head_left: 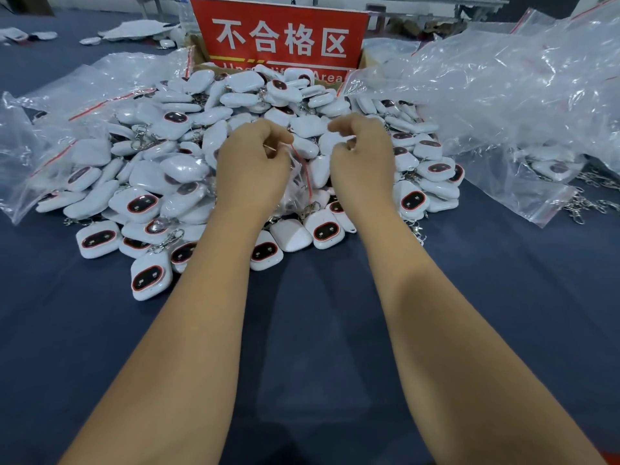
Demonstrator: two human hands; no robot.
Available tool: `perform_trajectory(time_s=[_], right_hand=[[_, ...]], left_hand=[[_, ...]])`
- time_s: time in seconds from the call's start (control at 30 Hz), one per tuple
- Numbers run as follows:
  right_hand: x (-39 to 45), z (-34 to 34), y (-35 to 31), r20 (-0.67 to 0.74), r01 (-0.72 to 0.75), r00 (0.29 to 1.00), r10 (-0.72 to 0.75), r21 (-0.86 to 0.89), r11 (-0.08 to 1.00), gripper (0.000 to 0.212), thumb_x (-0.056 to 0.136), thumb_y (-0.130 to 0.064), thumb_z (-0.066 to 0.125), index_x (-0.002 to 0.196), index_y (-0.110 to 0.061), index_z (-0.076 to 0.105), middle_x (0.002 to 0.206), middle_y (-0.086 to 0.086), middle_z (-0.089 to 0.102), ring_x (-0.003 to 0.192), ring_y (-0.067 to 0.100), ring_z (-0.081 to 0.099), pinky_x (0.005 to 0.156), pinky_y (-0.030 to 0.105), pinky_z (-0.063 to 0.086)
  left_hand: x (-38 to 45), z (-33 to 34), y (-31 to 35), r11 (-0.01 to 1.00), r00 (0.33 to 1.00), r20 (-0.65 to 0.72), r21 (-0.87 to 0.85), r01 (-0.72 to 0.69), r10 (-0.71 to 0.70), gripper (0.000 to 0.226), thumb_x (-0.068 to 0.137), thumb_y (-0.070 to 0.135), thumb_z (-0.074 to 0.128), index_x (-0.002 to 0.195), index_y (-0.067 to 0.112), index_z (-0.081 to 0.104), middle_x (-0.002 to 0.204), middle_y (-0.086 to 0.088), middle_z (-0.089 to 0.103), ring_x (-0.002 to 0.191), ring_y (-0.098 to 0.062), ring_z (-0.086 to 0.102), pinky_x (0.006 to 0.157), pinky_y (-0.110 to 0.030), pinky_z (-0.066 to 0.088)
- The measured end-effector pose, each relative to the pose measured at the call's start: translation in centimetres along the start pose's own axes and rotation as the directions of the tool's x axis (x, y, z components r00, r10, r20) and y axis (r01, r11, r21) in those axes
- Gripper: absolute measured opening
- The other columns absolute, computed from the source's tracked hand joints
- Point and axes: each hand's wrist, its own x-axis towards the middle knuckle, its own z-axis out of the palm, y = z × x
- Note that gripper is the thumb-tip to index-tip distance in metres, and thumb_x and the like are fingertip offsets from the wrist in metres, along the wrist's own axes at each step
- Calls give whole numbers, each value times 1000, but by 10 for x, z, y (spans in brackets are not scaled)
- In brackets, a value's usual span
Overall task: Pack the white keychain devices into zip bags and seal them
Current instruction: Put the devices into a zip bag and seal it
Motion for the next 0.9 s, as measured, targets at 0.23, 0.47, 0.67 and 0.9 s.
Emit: perform_trajectory(time_s=[0.23,0.47,0.67,0.9], right_hand=[[3,-1,16,188,51,982,33,-425,904,47,89,-16,57,135,-26,56,134,5,43,127,25,39,106,34,26],[9,-1,20,150,51,989,1,-342,938,54,85,-20,70,136,-20,53,126,12,49,122,28,44,91,28,37],[10,-2,16,94,84,994,-55,-345,935,34,98,-37,57,112,-6,61,113,11,59,104,27,54,76,29,33],[10,-6,6,-83,-43,995,47,54,998,42,99,-39,56,72,-7,56,60,-4,51,60,10,46,58,25,33]], left_hand=[[5,-3,-5,996,991,-125,-75,46,-55,30,89,4,52,87,32,64,75,13,61,60,0,52,60,-20,45],[3,-2,-4,988,991,-127,-151,21,-40,30,92,2,50,90,27,67,103,0,66,77,3,54,70,-8,44],[1,2,-4,999,996,79,-8,-35,35,24,83,12,61,87,35,67,102,3,60,67,5,53,63,-14,41],[3,2,-4,1000,995,101,14,-28,26,44,83,-4,47,77,33,70,113,-2,60,84,-8,59,71,-20,45]])
